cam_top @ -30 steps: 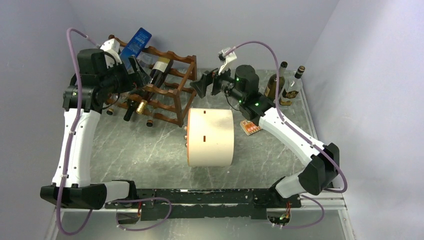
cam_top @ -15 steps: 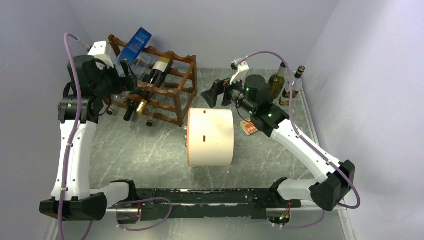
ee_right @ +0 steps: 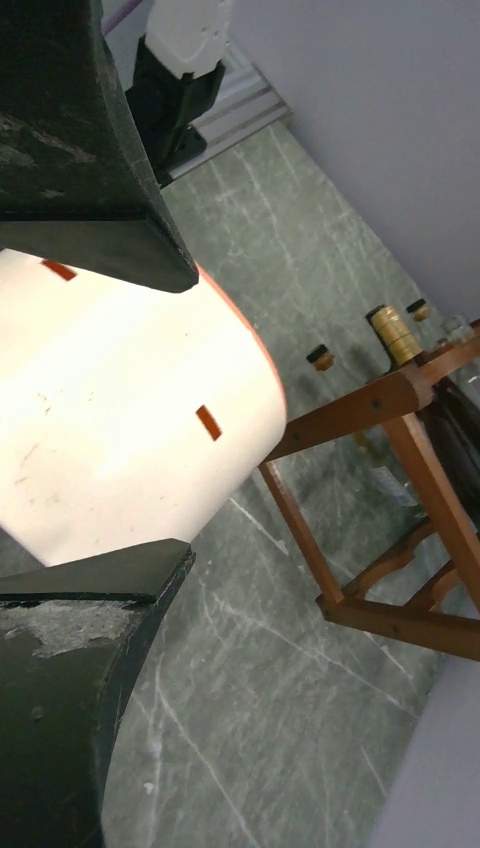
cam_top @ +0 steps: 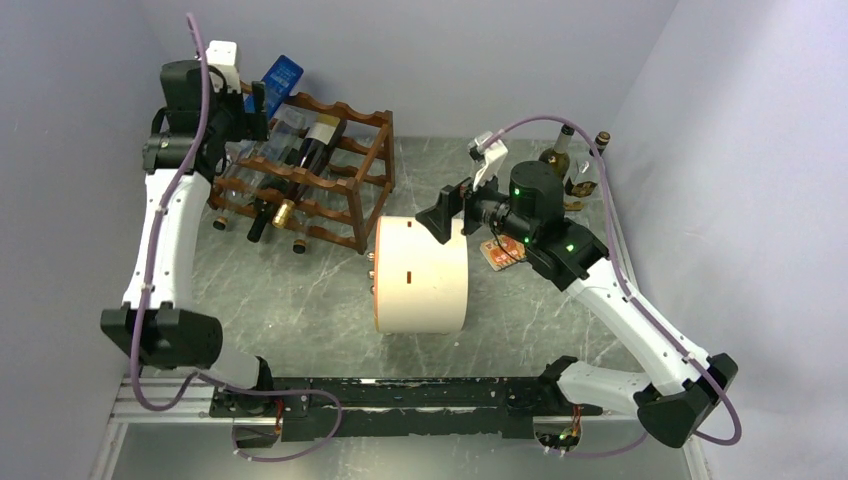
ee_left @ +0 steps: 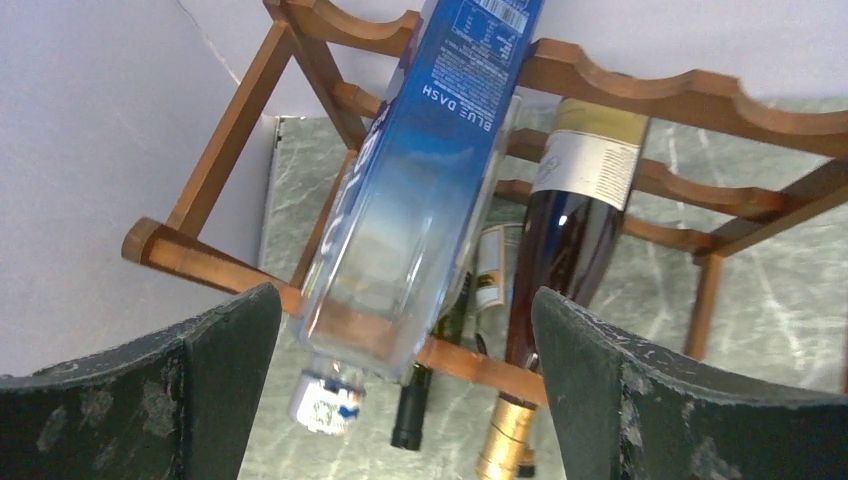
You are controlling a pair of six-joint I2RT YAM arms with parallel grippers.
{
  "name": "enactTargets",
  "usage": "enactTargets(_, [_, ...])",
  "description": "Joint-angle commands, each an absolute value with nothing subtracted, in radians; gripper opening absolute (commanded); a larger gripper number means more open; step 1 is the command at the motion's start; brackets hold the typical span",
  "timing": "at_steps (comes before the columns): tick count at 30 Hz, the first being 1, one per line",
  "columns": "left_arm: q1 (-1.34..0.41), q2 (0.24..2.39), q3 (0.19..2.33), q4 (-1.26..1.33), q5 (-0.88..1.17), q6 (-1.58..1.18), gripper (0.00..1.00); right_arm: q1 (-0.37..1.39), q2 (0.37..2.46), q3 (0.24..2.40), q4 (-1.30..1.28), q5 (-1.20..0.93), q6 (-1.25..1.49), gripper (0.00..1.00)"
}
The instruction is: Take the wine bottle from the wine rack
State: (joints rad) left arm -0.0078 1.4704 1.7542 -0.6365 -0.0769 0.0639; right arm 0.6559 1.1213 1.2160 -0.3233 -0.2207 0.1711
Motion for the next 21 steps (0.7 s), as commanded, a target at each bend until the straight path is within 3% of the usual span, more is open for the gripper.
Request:
enactTargets(1, [-0.005,1.531,1.811,-0.557,-0.104,0.204,0.99,0.657,1.120,1.168,-0.360,-0.238,0.107,1.00])
enactTargets(21, [-0.080,1.730,1.824,-0.476,-0.225,0.435,0.98,0.657,1.159,1.085,-0.283,-0.312,0.133,1.00])
